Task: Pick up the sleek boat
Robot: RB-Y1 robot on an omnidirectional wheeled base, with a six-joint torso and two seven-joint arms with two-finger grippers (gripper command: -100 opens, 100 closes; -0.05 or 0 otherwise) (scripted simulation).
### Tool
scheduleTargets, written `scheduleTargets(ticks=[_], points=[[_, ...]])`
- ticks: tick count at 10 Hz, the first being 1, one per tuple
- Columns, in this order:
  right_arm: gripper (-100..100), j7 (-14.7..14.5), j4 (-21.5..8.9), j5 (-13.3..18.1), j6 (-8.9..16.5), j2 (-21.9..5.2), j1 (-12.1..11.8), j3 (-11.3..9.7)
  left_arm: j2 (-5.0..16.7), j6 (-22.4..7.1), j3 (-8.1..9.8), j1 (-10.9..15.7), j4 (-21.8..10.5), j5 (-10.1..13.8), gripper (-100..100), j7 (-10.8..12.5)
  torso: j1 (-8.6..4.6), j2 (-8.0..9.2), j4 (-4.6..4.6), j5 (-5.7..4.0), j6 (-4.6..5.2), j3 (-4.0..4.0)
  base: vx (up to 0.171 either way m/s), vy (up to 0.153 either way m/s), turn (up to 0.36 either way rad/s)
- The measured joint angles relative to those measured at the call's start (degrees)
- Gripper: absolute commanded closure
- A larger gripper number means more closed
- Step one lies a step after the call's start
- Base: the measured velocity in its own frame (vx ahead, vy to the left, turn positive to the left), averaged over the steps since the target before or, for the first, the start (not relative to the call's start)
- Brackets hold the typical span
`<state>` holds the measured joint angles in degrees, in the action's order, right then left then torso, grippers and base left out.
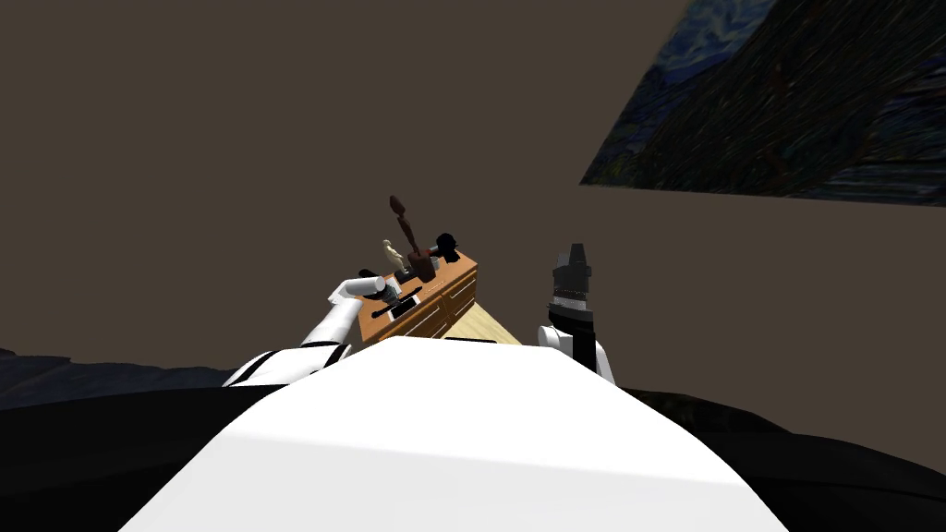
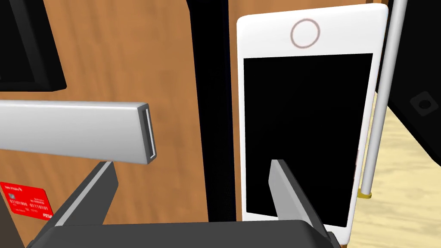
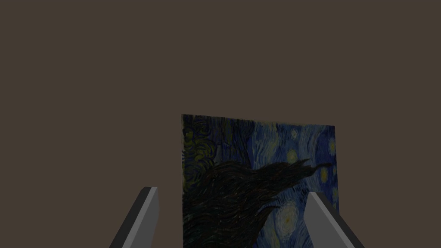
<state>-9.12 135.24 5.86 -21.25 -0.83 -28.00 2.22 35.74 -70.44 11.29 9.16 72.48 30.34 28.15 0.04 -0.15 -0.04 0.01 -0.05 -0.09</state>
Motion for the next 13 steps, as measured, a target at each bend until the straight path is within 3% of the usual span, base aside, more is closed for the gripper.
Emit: scheduleTargets(ticks=[11,12,13], points=[[0,0.0,0.0,0.0,0.0,0.0,0.0,0.0,3.0,-15.8,0.43,3.9,-10.0,5.9,-100,1.7,0.02,-0.03,-0.01,0.01,-0.02,-0.02,0.044,0.014,-0.035],[0,0.0,0.0,0.0,0.0,0.0,0.0,0.0,3.0,-16.0,0.43,3.9,-10.0,5.9,0,1.7,-0.02,0.05,0.0,0.01,-0.02,0.02,0.0,0.0,0.0],[0,0.0,0.0,0.0,0.0,0.0,0.0,0.0,3.0,-16.0,0.43,3.9,-10.0,5.9,-100,1.7,-0.05,0.11,0.02,0.0,-0.02,0.06,-0.061,0.041,-0.223]])
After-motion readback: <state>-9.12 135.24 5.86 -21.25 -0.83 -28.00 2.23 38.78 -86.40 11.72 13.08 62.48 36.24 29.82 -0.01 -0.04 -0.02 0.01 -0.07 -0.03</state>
